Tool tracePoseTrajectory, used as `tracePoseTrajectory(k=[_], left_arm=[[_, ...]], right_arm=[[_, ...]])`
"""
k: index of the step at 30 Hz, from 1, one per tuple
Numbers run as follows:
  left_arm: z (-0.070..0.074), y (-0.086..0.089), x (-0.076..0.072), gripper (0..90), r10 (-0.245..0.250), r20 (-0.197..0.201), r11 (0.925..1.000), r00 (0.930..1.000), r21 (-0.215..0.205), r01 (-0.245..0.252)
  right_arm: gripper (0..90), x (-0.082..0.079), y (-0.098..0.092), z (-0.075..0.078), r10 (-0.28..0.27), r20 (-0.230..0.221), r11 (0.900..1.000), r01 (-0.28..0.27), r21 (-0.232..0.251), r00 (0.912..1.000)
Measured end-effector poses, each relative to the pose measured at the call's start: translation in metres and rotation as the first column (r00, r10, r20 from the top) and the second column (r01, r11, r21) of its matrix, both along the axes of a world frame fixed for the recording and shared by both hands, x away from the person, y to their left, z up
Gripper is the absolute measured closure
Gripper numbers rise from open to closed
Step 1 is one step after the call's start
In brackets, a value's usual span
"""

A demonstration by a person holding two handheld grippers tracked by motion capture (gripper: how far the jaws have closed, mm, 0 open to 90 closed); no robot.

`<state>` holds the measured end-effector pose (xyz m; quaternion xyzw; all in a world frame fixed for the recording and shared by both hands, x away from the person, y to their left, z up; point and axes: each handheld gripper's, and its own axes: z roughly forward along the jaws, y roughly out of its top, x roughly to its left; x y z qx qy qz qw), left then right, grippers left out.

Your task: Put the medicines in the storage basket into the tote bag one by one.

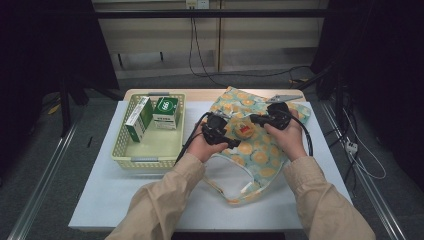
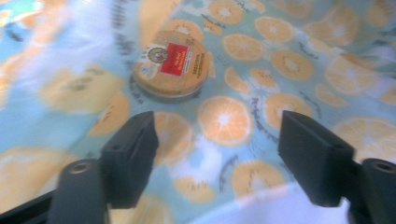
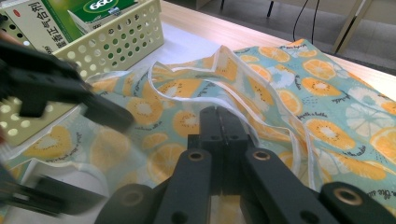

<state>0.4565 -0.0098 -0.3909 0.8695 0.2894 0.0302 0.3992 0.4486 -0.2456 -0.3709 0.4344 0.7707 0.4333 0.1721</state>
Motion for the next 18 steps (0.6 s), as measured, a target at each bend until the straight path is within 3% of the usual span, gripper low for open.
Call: tracePoseTrajectory(k=[3, 7, 18], left_arm=[[0.009, 0.011, -0.002, 22.8, -0.002, 0.029, 1.0000, 0.9996, 0.007, 0.001], [0.015, 0.025, 0.000, 18.3, 0.008, 0.009, 1.0000, 0.9999, 0.005, -0.008], [0.032, 0.065, 0.009, 8.2, 0.046, 0.042, 0.9988, 0.9981, 0.017, -0.047]], right_arm=[[90.0, -0.001, 0.000, -0.003, -0.003, -0.004, 1.000, 0.003, -0.001, 1.0000], [90.0, -0.001, 0.001, -0.007, -0.002, -0.010, 1.000, 0.002, 0.005, 0.9999], [90.0, -0.003, 0.000, -0.005, 0.009, -0.003, 1.000, -0.009, 0.009, 1.0000]])
